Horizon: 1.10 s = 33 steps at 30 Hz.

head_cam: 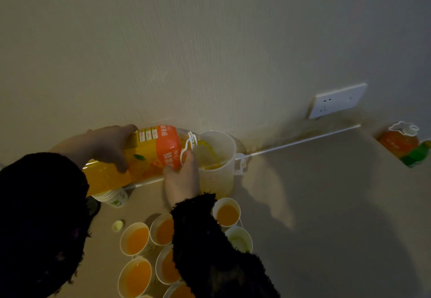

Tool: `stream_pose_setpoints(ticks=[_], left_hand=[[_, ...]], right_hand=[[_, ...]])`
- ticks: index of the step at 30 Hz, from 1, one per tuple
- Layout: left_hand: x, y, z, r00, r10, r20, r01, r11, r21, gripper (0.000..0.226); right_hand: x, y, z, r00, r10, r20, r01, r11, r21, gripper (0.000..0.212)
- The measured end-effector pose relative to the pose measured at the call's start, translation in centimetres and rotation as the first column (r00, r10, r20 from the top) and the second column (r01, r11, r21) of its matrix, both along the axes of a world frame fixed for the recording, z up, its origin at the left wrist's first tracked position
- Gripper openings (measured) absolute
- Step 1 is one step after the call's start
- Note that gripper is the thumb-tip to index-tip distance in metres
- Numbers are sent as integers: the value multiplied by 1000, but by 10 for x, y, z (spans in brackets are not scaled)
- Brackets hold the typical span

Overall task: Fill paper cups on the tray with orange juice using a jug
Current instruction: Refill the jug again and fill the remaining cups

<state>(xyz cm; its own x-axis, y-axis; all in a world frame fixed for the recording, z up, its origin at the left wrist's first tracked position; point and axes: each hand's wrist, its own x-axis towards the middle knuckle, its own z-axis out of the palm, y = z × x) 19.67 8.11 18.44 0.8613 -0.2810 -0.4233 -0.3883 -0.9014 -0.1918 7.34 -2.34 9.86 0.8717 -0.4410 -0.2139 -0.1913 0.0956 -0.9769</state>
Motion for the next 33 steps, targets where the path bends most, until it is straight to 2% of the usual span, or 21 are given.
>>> stream_pose_setpoints(ticks=[33], left_hand=[[-6,-2,9,1000,-19,-8,19,1000,-2,105]], right_hand=[[-3,-1,5,1000,20,-1,-20,1000,7,27]])
